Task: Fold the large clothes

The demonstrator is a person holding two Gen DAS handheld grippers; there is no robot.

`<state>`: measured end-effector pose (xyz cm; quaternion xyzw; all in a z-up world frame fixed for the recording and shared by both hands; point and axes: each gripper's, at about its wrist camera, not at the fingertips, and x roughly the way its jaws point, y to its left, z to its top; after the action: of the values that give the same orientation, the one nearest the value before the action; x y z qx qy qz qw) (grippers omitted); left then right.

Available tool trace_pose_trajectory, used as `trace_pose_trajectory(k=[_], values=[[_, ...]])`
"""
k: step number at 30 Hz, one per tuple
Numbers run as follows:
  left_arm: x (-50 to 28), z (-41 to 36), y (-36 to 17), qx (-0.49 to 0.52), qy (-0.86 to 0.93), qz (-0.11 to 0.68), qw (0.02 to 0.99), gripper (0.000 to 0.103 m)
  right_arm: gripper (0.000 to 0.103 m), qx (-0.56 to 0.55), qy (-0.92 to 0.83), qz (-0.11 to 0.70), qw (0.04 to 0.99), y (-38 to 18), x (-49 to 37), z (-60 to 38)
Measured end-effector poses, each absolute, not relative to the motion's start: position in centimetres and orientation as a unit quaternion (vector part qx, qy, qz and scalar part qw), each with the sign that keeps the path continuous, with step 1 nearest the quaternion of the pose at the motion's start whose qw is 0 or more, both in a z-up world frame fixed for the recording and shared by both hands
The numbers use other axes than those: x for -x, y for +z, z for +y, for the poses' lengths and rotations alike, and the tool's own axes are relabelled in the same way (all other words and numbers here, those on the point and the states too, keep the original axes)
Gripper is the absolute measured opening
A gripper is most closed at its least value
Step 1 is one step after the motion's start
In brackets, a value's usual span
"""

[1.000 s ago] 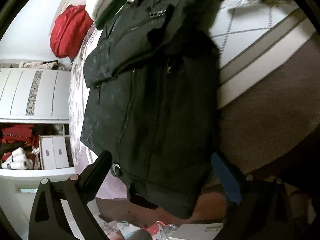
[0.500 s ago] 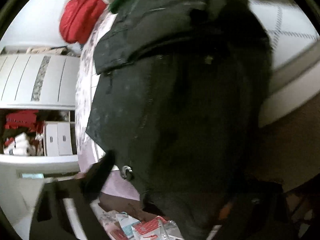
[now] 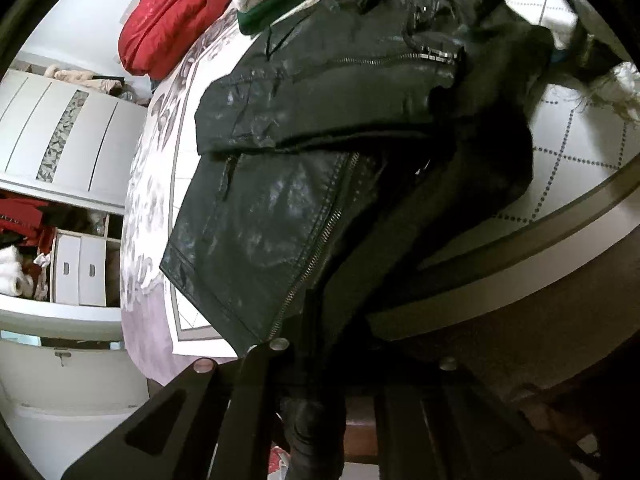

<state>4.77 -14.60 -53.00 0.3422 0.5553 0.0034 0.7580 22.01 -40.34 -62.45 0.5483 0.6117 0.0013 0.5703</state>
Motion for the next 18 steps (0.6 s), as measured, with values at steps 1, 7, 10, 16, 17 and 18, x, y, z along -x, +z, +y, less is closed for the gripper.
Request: trace_pose_trajectory(k=[1, 7, 10, 16, 17, 18], values=[[-4.7, -14.5, -52.5, -0.342, 0.001, 0.554, 0.759, 0.004, 0.020, -0.540, -0.003, 0.614, 0.576, -62.0, -22.3, -39.9], [-3.9, -13.0, -49.1, -0.324, -0.028, 0.563, 0.760, 0.003, 0.013, -0.509, -0.005, 0.628, 0.589, -55.2, -21.7, -38.4], [-3.6, -11.8, -46.1, -0.304, -0.052, 0.572, 0.760, 0.003, 0.012, -0.483, -0.008, 0.645, 0.592, -50.4, -20.6, -38.4], [-7.5, -8.8, -41.9, -0.240, -0.083, 0.592, 0.765, 0.003, 0.010, -0.438, -0.005, 0.651, 0.620, -42.4, -24.1, -36.3], [-9.0, -8.0, -42.0, -0.234, -0.081, 0.591, 0.767, 0.003, 0.010, -0.437, 0.000, 0.648, 0.623, -42.0, -25.4, -35.8], [-11.1, -6.7, -42.3, -0.222, -0.076, 0.593, 0.770, 0.003, 0.009, -0.431, 0.007, 0.646, 0.630, -41.6, -27.4, -34.6]])
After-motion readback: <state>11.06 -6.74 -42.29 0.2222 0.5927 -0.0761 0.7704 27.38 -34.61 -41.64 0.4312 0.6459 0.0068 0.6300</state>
